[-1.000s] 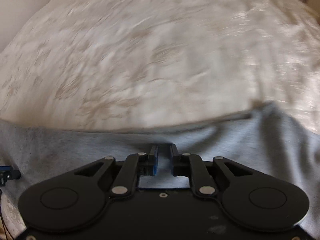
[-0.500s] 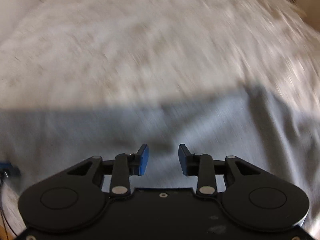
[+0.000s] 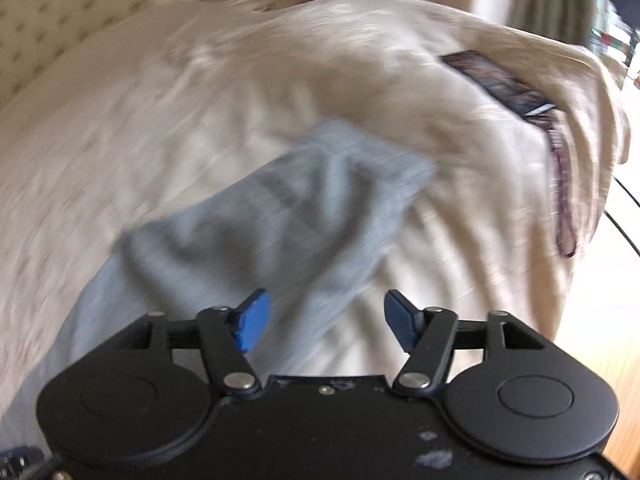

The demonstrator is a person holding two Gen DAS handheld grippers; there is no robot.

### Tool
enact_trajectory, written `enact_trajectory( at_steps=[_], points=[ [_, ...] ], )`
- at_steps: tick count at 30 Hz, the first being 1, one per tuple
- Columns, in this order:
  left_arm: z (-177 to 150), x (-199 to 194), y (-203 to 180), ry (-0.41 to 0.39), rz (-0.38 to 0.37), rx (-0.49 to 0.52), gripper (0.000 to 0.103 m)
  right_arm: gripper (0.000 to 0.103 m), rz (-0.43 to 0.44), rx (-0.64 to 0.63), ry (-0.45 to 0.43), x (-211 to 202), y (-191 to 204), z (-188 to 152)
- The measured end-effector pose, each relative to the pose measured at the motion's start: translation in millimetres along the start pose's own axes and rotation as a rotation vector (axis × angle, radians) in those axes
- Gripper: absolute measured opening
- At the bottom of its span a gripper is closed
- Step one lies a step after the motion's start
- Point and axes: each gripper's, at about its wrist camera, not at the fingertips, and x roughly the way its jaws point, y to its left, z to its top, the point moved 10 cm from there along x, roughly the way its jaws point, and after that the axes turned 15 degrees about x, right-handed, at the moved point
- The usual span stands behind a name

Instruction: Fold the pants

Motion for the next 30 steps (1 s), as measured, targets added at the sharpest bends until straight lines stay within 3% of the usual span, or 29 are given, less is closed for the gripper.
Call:
enact_trajectory(
  at_steps=[7, 8, 9, 10, 13, 16, 17, 19, 21, 22, 23, 25, 26, 30],
  points=[
    [25, 13, -48, 0.010, 0.003, 0.024, 0.029, 0.071, -0.047, 0.041, 0.068, 51, -21, 43],
    [25, 16, -51, 0.017, 0.009, 0.022, 0.029, 0.066, -0.050, 0.054, 0.085, 56, -24, 43],
    [25, 17, -52, 0.023, 0.017, 0.020, 0.029, 0.032, -0.058, 0.064, 0.104, 63, -24, 44],
    [26, 17, -53, 0.026, 0.024, 0.016, 0.029, 0.006, -0.049, 0.069, 0.124, 67, -22, 46],
    [31, 17, -52, 0.029, 0.040, 0.004, 0.029, 0.006, 0.096, 0.030, 0.132, 59, 9, 62],
    [40, 20, -51, 0.028, 0.060, 0.006, 0.029, 0.006, 0.374, -0.117, -0.026, 5, 50, 83],
    [43, 22, -51, 0.028, 0.062, 0.005, 0.029, 0.006, 0.381, -0.123, -0.039, 1, 48, 85],
    [48, 27, -53, 0.033, 0.062, 0.005, 0.029, 0.006, 0.290, -0.080, 0.009, 24, 25, 81],
    [53, 31, -57, 0.032, 0.059, 0.011, 0.029, 0.007, 0.072, -0.070, 0.109, 70, -14, 66],
    [54, 32, -58, 0.032, 0.056, 0.015, 0.029, 0.009, 0.006, -0.076, 0.179, 88, -29, 55],
    [56, 33, -61, 0.034, 0.054, 0.021, 0.029, 0.013, 0.000, -0.066, 0.214, 96, -36, 50],
    [58, 33, -65, 0.034, 0.055, 0.028, 0.029, 0.034, 0.010, -0.073, 0.194, 87, -40, 54],
    [59, 33, -66, 0.031, 0.055, 0.023, 0.029, 0.052, 0.011, -0.093, 0.163, 77, -38, 61],
    [57, 34, -67, 0.038, 0.047, -0.013, 0.029, 0.054, 0.077, -0.220, 0.017, 34, -19, 90]
  ],
)
